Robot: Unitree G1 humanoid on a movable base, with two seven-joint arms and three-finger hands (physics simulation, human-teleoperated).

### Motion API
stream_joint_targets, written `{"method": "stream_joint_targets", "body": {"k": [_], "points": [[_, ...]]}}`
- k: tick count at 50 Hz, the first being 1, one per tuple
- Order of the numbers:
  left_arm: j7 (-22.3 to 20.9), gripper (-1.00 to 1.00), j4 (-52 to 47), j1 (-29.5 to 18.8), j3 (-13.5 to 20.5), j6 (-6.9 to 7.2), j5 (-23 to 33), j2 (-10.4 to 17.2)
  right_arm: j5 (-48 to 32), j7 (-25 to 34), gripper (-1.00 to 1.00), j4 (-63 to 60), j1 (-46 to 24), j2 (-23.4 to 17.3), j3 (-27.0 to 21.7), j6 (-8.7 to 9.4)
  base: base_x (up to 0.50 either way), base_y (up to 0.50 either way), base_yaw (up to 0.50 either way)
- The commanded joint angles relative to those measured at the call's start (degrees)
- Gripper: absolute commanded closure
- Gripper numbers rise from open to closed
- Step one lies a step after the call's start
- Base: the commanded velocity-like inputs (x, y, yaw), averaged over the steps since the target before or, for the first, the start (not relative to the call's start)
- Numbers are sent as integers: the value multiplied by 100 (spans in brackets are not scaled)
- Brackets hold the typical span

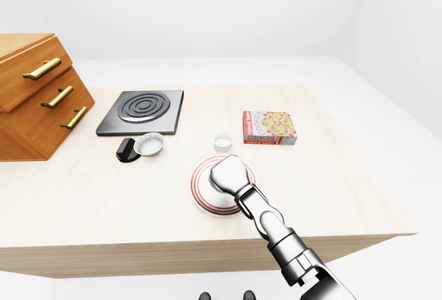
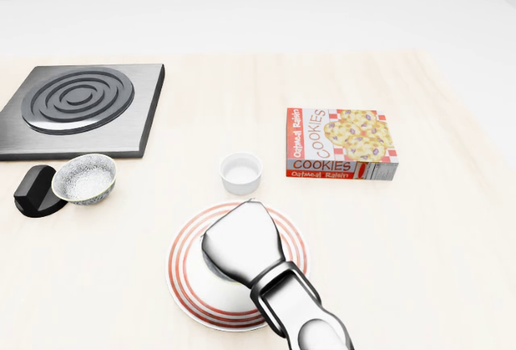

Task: Pick the akita bowl next to the plate and place it on the plate.

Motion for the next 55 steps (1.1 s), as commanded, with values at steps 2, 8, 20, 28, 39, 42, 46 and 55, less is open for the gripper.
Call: {"method": "stream_joint_targets", "body": {"k": [2, 8, 20, 28, 39, 42, 46, 55], "points": [[37, -100, -71, 8, 1, 0, -17, -9, 19, -57, 100, 64, -53, 22, -19, 0, 0, 0, 0], [29, -100, -93, 4, 21, 0, -16, -18, 51, 9, 100, 83, 5, 47, 4, 0, 0, 0, 0], [37, -100, -140, 7, 37, 0, -6, -30, -54, -173, 100, 386, -60, 60, 43, 0, 0, 0, 0], [31, -100, -124, -1, 38, 0, 1, -27, -76, -235, 100, 502, -86, 80, 43, 0, 0, 0, 0], [10, -100, -13, -13, -1, 0, 30, -12, -100, -320, 100, 639, -146, 76, 22, 0, 0, 0, 0], [-3, -100, 20, -4, -2, 0, 23, -14, -88, -274, 100, 579, -123, 66, 17, 0, 0, 0, 0], [10, -100, -7, 2, -15, 0, 17, -25, -68, -262, 100, 577, -140, 65, 2, 0, 0, 0, 0], [2, -100, 12, 3, -28, 0, 20, -22, -14, -253, 100, 657, -241, 53, -61, 0, 0, 0, 0]]}}
